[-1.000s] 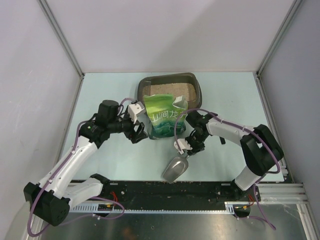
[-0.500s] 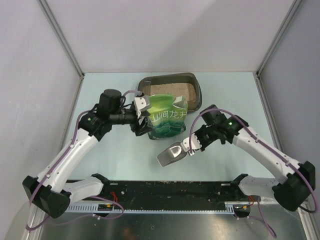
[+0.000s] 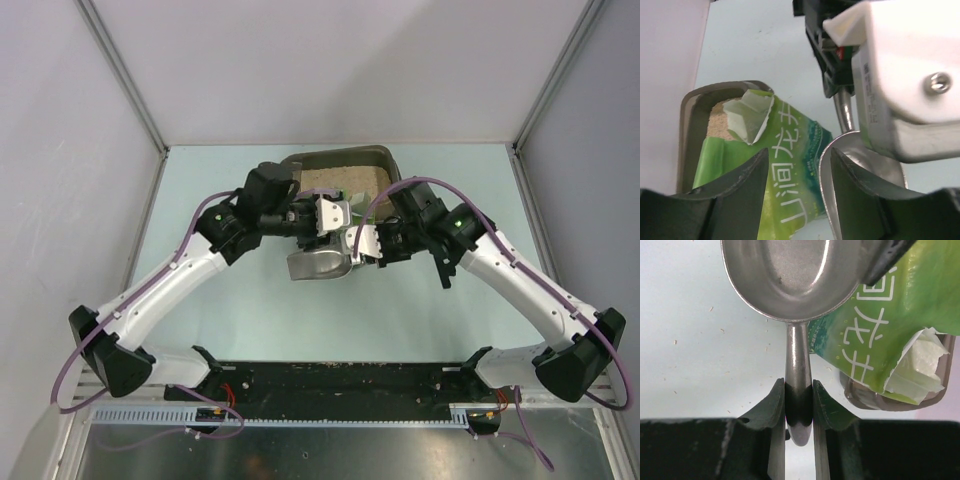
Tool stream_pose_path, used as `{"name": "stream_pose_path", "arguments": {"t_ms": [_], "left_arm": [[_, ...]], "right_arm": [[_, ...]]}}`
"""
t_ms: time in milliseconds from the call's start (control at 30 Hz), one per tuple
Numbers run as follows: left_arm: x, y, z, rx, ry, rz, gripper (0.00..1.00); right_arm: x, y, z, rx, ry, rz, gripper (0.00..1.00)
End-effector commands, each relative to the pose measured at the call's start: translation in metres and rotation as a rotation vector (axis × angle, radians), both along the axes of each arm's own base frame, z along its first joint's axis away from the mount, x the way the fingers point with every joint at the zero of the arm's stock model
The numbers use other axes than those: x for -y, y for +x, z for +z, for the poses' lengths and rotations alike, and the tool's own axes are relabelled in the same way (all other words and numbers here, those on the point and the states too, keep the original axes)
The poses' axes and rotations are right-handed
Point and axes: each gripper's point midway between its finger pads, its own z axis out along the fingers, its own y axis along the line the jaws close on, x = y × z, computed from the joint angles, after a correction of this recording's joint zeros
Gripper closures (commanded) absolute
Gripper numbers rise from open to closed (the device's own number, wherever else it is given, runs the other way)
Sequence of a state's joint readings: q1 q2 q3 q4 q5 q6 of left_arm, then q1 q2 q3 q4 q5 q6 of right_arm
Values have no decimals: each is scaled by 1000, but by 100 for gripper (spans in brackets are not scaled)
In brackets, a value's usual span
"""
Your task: Fill the litter box with clean litter
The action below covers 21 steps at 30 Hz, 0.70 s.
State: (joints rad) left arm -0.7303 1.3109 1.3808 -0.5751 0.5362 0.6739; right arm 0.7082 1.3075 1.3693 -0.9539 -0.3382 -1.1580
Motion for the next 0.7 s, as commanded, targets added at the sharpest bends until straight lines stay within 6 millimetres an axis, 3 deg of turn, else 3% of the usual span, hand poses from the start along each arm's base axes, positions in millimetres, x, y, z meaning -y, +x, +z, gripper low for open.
{"name": "stream_pose_path", "arguments": {"t_ms": [0, 367, 667], "left_arm": [[-6, 19, 9, 151, 49, 33, 44], [-7, 23, -8, 111, 77, 54, 44], [-10, 28, -29, 97, 137, 70, 64]], "right_arm": [[-5, 5, 35, 51, 73, -46, 100], [-8, 18, 52, 111, 98, -75, 100], [-8, 20, 79, 171, 150, -82, 100]]}}
